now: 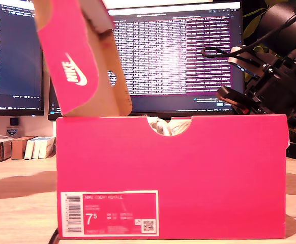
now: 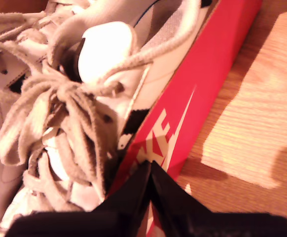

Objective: Close the red shoebox by pushing the lid with your left arm and holding the box in place with your right arm

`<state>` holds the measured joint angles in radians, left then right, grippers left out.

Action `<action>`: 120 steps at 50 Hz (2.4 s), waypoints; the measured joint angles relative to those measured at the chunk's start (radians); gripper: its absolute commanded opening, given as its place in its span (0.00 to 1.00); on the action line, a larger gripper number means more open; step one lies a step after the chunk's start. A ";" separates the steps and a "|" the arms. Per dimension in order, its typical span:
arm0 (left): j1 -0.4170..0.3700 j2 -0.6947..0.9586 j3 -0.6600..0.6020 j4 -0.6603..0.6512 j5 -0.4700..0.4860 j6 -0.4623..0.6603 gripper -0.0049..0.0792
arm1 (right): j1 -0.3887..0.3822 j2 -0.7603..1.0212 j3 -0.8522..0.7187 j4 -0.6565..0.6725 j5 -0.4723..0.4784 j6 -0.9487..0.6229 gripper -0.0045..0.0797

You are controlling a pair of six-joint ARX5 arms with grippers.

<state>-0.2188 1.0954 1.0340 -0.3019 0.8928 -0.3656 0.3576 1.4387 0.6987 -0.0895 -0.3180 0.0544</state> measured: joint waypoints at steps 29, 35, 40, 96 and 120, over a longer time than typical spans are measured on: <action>-0.271 -0.059 -0.087 0.343 -0.880 0.291 0.04 | -0.117 0.000 0.024 -0.005 -0.003 -0.031 0.04; -0.269 -0.106 -0.081 0.192 -0.897 0.294 0.04 | -0.153 0.000 0.047 -0.097 0.050 -0.084 0.04; -0.265 -0.089 -0.080 0.081 -0.901 0.294 0.04 | -0.168 0.000 0.087 -0.154 0.080 -0.118 0.04; -0.265 -0.068 -0.080 -0.048 -0.875 0.294 0.04 | -0.014 0.068 0.332 -0.329 -0.075 -0.158 0.04; -0.148 -0.177 -0.080 -0.054 -0.704 0.348 0.04 | -0.014 -0.189 0.314 -0.137 0.153 -0.159 0.04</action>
<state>-0.3672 0.9188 0.9535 -0.3561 0.1890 -0.0177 0.3435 1.2499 1.0130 -0.2268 -0.1654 -0.1051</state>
